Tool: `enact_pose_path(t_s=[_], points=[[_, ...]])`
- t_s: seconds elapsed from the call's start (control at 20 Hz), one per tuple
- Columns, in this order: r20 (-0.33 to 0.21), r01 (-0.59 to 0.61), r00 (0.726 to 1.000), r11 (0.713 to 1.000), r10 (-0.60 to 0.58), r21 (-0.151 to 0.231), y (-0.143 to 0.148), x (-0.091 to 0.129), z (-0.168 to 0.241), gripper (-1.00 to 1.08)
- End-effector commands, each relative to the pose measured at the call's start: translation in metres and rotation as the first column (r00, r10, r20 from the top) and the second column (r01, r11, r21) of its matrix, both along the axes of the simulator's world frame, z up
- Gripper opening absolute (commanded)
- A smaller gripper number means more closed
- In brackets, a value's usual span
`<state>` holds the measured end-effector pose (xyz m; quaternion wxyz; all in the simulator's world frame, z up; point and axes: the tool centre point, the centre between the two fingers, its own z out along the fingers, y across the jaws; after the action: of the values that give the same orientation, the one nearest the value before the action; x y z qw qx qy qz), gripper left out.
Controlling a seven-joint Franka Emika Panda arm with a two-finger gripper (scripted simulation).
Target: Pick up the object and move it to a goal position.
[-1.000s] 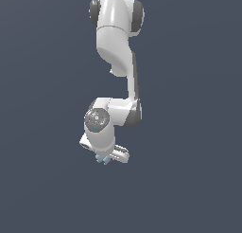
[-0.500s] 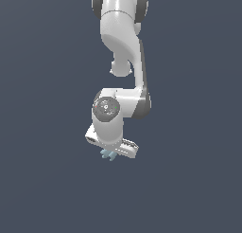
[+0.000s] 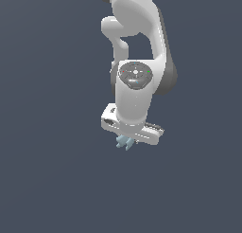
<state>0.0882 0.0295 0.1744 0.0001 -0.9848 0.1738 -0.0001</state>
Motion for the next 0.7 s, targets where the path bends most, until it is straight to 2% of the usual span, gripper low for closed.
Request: enact_pose_path(t_s=[0.0,0.65], points=[[0.000,0.000,1.000,1.000,0.000,-0.001,0.018,-0.004,0.024,-1.00],[0.000,0.000,1.000,1.000,0.000,-0.001,0.103,-0.020,0.138,-1.00]])
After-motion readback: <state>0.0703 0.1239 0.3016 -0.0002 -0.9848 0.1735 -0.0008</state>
